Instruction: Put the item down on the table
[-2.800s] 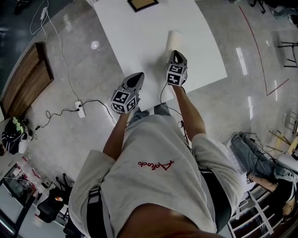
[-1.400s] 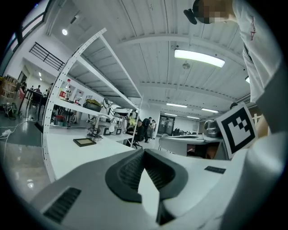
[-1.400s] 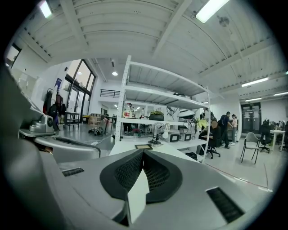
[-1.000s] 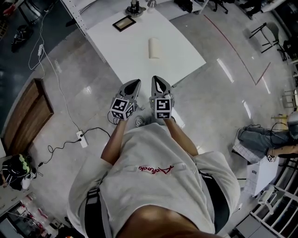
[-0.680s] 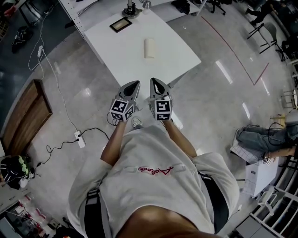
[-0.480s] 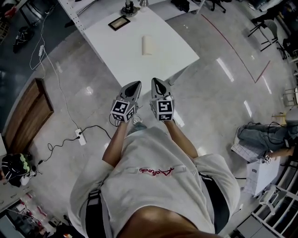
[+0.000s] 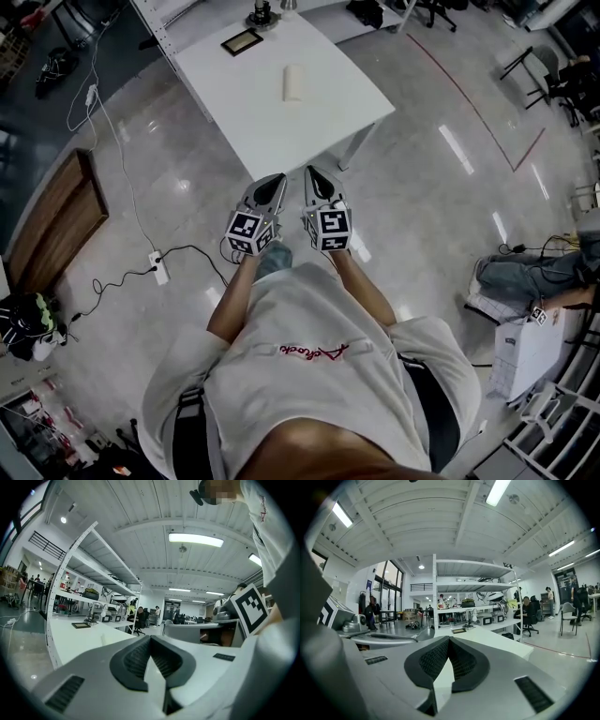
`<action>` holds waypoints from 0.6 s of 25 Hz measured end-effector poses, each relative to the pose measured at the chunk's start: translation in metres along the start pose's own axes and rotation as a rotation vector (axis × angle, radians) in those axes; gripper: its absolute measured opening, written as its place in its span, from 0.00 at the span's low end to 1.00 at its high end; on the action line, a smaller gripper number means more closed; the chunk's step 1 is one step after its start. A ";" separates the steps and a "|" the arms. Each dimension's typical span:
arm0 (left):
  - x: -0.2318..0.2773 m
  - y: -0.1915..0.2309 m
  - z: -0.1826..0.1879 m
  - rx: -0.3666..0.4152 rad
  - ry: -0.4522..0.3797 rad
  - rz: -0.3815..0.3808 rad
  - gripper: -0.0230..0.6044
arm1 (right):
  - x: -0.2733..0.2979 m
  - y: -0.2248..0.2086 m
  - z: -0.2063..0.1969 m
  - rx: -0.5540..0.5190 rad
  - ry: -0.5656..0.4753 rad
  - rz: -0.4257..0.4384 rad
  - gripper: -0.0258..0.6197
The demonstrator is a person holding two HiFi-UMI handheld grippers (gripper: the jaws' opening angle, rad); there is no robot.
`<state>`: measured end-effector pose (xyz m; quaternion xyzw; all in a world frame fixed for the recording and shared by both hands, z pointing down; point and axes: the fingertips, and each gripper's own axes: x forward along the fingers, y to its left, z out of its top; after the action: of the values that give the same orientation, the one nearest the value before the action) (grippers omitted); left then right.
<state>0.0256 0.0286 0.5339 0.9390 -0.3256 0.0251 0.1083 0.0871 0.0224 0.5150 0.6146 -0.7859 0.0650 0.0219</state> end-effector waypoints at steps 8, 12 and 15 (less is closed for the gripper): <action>-0.028 -0.028 -0.011 0.009 -0.003 0.008 0.07 | -0.037 0.014 -0.013 0.005 0.013 -0.009 0.05; -0.035 -0.039 -0.009 0.013 -0.011 0.011 0.07 | -0.050 0.018 -0.011 -0.010 0.012 0.001 0.05; -0.037 -0.044 -0.005 0.021 -0.025 0.017 0.07 | -0.053 0.020 -0.010 -0.026 0.009 0.011 0.05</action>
<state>0.0240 0.0857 0.5261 0.9374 -0.3347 0.0178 0.0941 0.0804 0.0799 0.5174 0.6098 -0.7898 0.0579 0.0330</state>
